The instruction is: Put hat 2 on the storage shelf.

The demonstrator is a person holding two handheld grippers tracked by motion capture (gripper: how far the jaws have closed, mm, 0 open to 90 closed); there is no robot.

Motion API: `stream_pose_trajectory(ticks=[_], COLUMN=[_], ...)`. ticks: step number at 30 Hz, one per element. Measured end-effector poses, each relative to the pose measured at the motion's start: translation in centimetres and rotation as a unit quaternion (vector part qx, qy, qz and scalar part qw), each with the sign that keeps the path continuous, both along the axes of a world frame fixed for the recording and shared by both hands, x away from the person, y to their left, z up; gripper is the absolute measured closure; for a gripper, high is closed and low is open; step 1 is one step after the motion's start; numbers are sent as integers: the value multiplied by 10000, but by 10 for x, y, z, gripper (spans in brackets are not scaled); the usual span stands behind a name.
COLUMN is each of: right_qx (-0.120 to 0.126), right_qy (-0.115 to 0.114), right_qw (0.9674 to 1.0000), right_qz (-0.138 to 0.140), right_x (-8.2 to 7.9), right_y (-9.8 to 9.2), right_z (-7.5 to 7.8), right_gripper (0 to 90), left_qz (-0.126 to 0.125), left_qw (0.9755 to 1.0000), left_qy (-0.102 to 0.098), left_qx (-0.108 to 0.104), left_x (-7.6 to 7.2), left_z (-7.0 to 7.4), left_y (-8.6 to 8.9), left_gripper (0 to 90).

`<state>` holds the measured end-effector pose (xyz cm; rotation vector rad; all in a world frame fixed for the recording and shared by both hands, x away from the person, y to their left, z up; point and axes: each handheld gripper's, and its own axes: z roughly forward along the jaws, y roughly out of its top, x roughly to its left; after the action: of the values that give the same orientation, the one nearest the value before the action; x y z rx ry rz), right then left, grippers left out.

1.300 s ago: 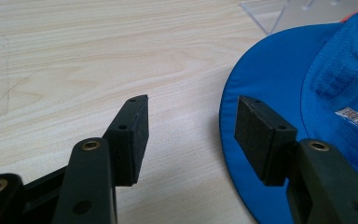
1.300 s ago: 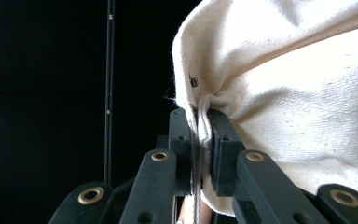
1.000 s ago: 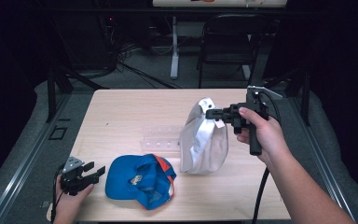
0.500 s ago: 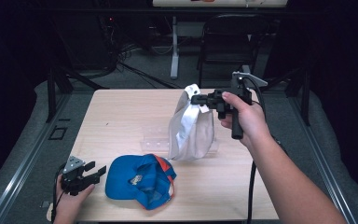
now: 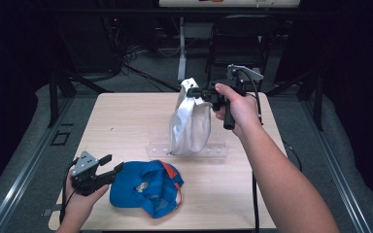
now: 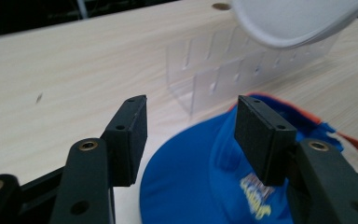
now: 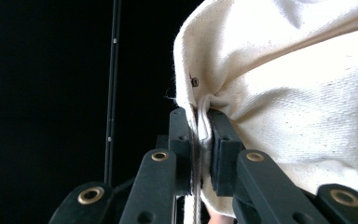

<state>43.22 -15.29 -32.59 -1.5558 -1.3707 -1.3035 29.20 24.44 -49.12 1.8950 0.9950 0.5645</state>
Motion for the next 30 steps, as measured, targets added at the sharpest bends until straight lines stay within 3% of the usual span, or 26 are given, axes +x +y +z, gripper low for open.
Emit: stream_pose_trajectory(ticks=[7, 12, 21, 30], right_qx=[-19, -55, -168, -159], right_qy=[70, 110, 143, 138], right_qw=[10000, 9999, 9997, 9997], right_qz=[-54, -64, -86, -122], right_x=[15, 20, 29, 31], right_y=[9, 14, 23, 26], right_z=[-5, -8, -15, -16], right_gripper=[819, 819, 819, 819], left_qz=[-471, -612, -906, -938], left_qw=[9981, 9973, 9950, 9934], left_qy=[-243, -268, -95, 31], left_qx=[321, 303, 415, 660], left_x=[14, 19, 29, 41], left_z=[17, 21, 20, 8], left_y=[-40, -55, -83, -106], left_gripper=[438, 441, 466, 505])
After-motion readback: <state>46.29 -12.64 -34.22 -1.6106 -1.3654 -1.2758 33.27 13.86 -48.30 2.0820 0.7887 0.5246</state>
